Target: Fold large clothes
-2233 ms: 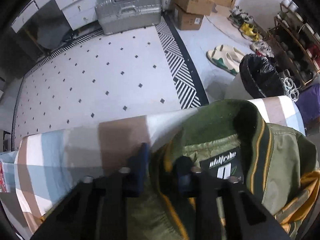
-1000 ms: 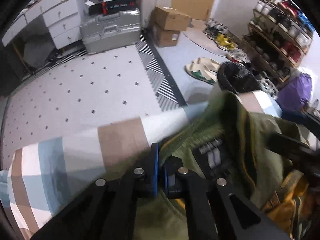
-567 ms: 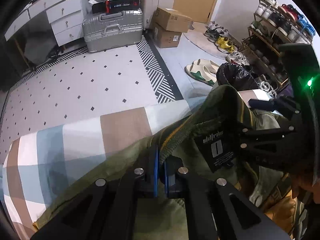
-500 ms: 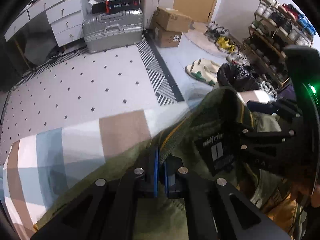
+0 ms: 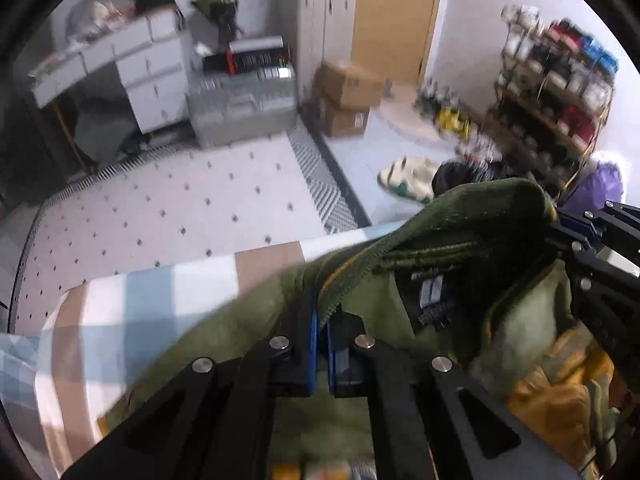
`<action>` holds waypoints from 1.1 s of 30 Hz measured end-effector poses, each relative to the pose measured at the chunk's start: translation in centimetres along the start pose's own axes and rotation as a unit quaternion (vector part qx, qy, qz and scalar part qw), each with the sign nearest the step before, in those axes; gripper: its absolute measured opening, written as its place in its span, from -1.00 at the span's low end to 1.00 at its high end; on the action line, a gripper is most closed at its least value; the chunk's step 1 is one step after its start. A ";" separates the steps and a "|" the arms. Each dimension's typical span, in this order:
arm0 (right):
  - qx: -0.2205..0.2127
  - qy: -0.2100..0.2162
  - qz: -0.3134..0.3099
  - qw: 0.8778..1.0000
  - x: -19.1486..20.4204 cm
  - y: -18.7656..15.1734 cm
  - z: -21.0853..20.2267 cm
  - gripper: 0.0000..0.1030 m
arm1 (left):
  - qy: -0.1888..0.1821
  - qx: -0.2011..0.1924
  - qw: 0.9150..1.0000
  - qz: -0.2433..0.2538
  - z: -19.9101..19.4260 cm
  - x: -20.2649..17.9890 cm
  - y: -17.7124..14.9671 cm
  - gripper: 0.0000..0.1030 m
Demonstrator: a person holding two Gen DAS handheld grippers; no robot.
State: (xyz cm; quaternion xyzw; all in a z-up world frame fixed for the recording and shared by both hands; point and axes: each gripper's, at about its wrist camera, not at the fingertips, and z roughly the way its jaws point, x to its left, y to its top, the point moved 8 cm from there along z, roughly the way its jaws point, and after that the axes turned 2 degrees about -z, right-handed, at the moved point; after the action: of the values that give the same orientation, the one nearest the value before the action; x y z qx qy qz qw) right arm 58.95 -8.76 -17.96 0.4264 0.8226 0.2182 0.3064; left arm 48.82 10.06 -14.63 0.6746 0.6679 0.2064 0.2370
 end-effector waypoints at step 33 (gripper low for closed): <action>0.072 0.157 0.229 0.958 7.1 -23.3 -13.8 -0.79 | -0.228 0.030 0.963 0.138 -17.4 -12.4 -19.8 -0.59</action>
State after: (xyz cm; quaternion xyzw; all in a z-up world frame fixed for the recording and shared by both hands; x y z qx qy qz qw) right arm 32.99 -16.75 -24.73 0.5846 0.7543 0.2868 0.0838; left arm 22.30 -1.69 -12.02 0.7964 0.5023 0.0577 0.3317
